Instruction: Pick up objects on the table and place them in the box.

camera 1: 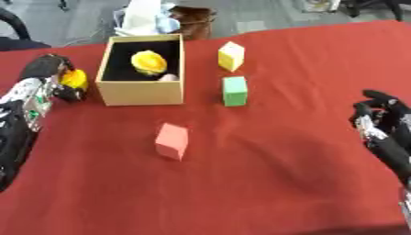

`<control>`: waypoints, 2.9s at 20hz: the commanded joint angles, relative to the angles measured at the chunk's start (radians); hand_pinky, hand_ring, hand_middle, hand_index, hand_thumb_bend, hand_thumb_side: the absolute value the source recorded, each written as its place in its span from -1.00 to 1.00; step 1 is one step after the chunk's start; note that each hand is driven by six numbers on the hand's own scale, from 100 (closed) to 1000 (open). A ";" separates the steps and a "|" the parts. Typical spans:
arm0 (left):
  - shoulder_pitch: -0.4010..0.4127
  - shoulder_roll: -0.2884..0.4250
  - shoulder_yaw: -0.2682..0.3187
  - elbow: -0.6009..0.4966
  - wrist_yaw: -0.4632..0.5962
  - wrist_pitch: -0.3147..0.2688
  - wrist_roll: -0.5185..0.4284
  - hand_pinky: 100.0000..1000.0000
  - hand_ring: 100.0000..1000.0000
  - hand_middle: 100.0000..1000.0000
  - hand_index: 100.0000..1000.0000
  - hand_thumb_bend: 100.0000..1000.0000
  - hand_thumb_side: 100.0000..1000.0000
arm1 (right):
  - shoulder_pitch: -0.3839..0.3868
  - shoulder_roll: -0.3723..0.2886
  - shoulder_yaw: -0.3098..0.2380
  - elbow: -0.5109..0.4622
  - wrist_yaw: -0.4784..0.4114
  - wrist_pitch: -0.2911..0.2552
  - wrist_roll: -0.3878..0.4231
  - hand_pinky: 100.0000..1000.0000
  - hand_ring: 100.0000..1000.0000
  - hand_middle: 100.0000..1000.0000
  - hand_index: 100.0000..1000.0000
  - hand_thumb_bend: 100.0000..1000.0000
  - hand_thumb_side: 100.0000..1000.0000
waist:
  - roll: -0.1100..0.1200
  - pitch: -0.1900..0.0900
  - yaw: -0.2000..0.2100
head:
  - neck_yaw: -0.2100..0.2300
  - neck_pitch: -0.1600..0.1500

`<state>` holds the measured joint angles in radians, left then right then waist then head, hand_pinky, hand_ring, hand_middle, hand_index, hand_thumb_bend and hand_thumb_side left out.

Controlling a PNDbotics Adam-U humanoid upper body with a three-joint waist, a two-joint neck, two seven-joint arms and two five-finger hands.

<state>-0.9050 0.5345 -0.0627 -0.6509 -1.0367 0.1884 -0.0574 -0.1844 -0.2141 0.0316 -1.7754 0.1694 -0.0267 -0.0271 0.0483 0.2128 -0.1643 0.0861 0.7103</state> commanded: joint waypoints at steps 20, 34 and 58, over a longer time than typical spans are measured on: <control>-0.110 0.067 -0.078 -0.369 0.060 -0.072 -0.062 0.08 -0.20 -0.20 0.21 -0.47 -1.00 | -0.007 -0.008 -0.004 -0.015 -0.004 -0.002 0.001 0.13 0.10 0.20 0.62 -1.00 -0.18 | 0.020 -0.011 -0.005 | -0.006 -0.015; -0.116 -0.068 -0.155 -0.305 0.063 -0.178 -0.125 0.30 0.15 0.22 0.53 -0.21 -1.00 | -0.009 -0.004 0.001 -0.014 -0.008 -0.003 0.009 0.13 0.10 0.20 0.62 -1.00 -0.18 | 0.016 -0.011 -0.027 | 0.005 -0.012; 0.194 0.099 -0.044 -0.783 0.377 -0.159 0.091 0.20 0.05 0.05 0.47 0.00 -0.62 | -0.210 -0.193 0.010 -0.012 0.030 -0.016 0.032 0.17 0.11 0.22 0.65 -1.00 -0.49 | -0.011 -0.012 0.046 | -0.023 -0.019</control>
<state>-0.7010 0.5971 -0.1281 -1.3858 -0.6827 0.0298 0.0105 -0.3770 -0.3640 0.0406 -1.7754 0.1879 -0.0386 -0.0019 0.0551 0.2128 -0.1180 0.0674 0.7018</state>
